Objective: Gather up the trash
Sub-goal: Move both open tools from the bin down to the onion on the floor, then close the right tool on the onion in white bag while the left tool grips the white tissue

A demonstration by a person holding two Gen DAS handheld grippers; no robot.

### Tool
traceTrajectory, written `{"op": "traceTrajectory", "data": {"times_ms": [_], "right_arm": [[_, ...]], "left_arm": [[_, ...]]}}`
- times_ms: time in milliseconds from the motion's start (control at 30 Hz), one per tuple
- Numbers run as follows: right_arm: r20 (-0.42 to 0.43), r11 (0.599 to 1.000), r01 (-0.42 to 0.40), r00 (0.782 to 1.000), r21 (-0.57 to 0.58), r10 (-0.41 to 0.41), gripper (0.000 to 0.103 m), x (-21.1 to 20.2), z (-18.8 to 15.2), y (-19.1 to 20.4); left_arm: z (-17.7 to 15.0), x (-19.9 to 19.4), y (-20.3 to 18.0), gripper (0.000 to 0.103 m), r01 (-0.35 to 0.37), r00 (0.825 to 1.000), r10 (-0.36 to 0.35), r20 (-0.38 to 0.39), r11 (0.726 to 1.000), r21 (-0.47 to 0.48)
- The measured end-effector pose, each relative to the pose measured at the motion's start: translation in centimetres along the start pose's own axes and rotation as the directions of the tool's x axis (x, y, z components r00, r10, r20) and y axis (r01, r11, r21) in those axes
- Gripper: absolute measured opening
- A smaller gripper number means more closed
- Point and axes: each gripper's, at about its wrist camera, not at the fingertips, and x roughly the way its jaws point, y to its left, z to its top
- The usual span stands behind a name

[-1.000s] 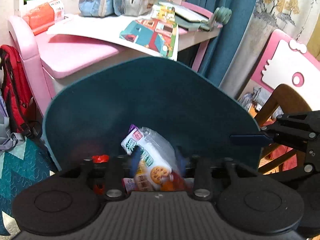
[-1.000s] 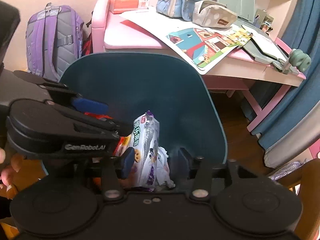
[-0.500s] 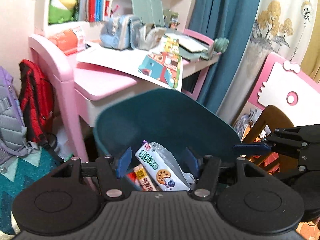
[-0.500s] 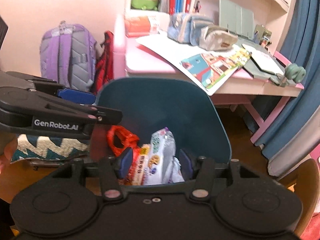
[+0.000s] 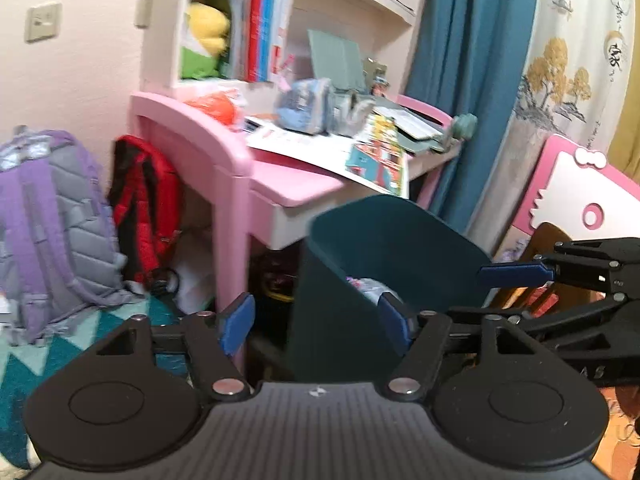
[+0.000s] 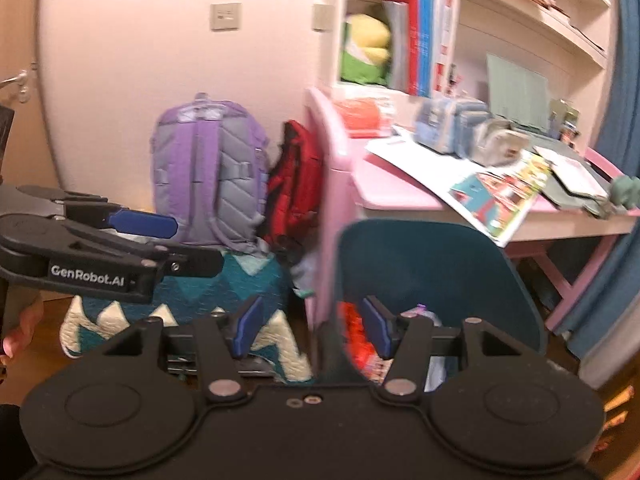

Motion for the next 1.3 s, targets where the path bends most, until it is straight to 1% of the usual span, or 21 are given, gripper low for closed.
{"op": "traceTrajectory", "data": {"times_ms": [167,233,300,500,633,767,833,900,1067,1200,1300], "right_arm": [[0.010,0.998,-0.065,0.998,-0.021,0.065,0.055,1.2,0.2,4.0],[0.006,0.995,-0.094,0.996,-0.030,0.094,0.056,1.9,0.2,5.7],[-0.008,0.992,-0.120,0.993,-0.040,0.120,0.057,2.7,0.2,7.3],[-0.051,0.979,-0.193,0.981,-0.063,0.190,0.058,5.8,-1.0,12.0],[-0.087,0.968,-0.243,0.967,-0.062,0.238,0.058,8.8,-2.3,14.5],[-0.122,0.954,-0.297,0.949,-0.035,0.291,0.059,12.4,-4.0,16.6],[-0.147,0.948,-0.318,0.939,-0.030,0.311,0.059,14.4,-5.0,17.6],[-0.171,0.945,-0.324,0.935,-0.045,0.312,0.060,16.5,-6.1,18.9],[-0.260,0.938,-0.339,0.914,-0.072,0.311,0.060,22.4,-9.5,21.9],[-0.329,0.930,-0.356,0.893,-0.096,0.307,0.060,27.2,-12.5,24.2],[-0.383,0.922,-0.366,0.875,-0.127,0.295,0.060,31.0,-15.0,25.9]], "left_arm": [[-2.0,-3.7,3.6,0.069,-0.043,0.999,0.043,0.020,0.999,-0.029],[-2.9,-5.0,5.0,0.076,-0.065,0.997,0.066,0.029,0.997,-0.039],[-3.9,-6.3,6.4,0.078,-0.097,0.994,0.099,0.037,0.994,-0.046],[-7.2,-8.7,11.5,0.080,-0.143,0.989,0.146,0.025,0.984,-0.103],[-9.9,-9.4,14.6,0.082,-0.172,0.985,0.174,0.008,0.976,-0.133],[-12.8,-9.0,18.1,0.082,-0.198,0.980,0.194,-0.039,0.965,-0.173],[-14.6,-8.6,19.8,0.082,-0.227,0.974,0.219,-0.063,0.958,-0.177],[-16.0,-8.1,21.2,0.084,-0.249,0.968,0.239,-0.078,0.952,-0.177],[-20.4,-5.8,25.5,0.101,-0.276,0.958,0.254,-0.130,0.943,-0.187],[-24.3,-3.0,28.9,0.101,-0.292,0.947,0.253,-0.199,0.935,-0.203],[-27.5,-0.4,31.7,0.101,-0.299,0.936,0.234,-0.263,0.922,-0.247]]}}
